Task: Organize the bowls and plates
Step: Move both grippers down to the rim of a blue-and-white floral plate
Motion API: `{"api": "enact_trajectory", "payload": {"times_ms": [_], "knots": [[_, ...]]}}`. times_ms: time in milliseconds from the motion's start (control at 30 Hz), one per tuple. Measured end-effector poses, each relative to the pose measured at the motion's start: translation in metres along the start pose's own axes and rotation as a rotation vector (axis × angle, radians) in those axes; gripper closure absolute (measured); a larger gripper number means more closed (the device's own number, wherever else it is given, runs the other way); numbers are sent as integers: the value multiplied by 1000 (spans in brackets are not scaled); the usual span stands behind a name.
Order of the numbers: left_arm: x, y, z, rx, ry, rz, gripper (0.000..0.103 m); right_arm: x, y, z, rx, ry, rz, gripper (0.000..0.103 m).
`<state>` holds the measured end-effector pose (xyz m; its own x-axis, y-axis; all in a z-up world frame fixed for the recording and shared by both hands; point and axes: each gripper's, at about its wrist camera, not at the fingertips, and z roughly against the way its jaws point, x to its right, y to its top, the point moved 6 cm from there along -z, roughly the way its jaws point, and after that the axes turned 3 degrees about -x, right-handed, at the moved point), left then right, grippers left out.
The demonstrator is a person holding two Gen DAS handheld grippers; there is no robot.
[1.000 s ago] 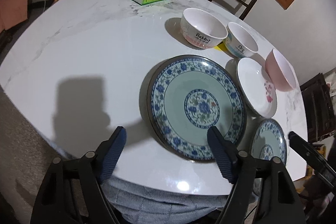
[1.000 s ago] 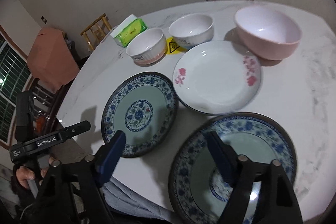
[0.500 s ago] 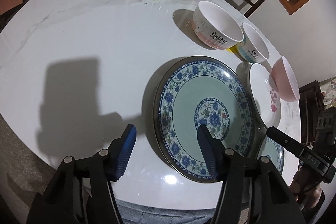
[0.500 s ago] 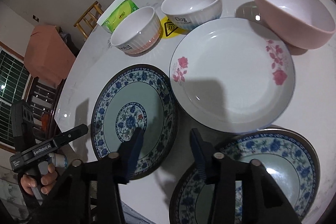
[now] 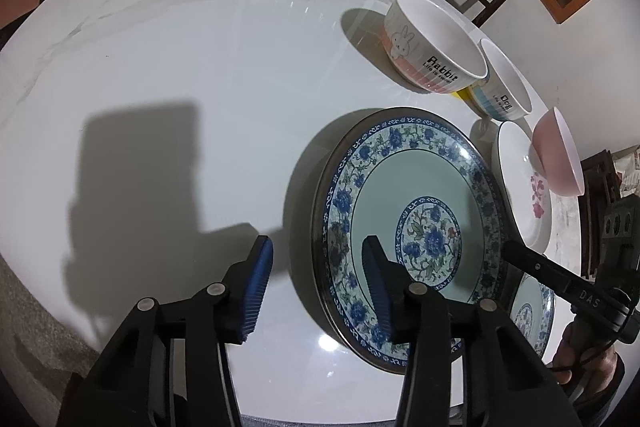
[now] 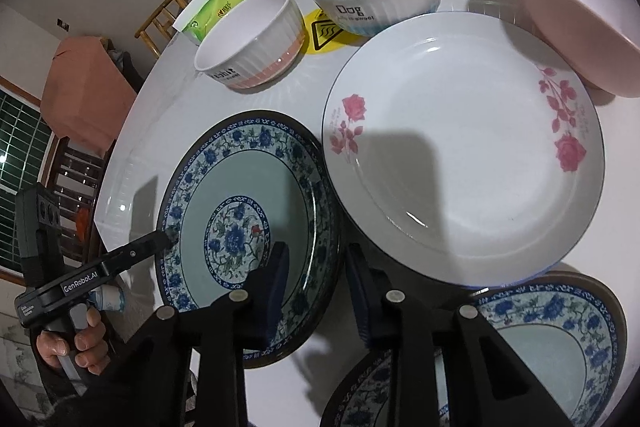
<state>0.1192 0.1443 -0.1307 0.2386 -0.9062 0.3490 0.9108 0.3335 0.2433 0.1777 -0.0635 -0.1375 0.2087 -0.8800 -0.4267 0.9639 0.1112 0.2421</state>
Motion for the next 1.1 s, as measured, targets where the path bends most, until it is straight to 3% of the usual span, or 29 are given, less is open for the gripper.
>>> {"api": "enact_trajectory", "payload": {"times_ms": [133, 267, 333, 1100], "knots": [[-1, 2, -6, -10, 4, -4, 64, 2, 0, -4, -10, -6, 2, 80], [3, 2, -10, -18, -11, -30, 83, 1, -4, -2, -20, -16, 9, 89], [3, 2, -9, -12, 19, -51, 84, 0, -8, -1, -21, -15, 11, 89], [-37, -10, 13, 21, 71, -59, 83, -40, -39, -15, -33, 19, 35, 89]]}}
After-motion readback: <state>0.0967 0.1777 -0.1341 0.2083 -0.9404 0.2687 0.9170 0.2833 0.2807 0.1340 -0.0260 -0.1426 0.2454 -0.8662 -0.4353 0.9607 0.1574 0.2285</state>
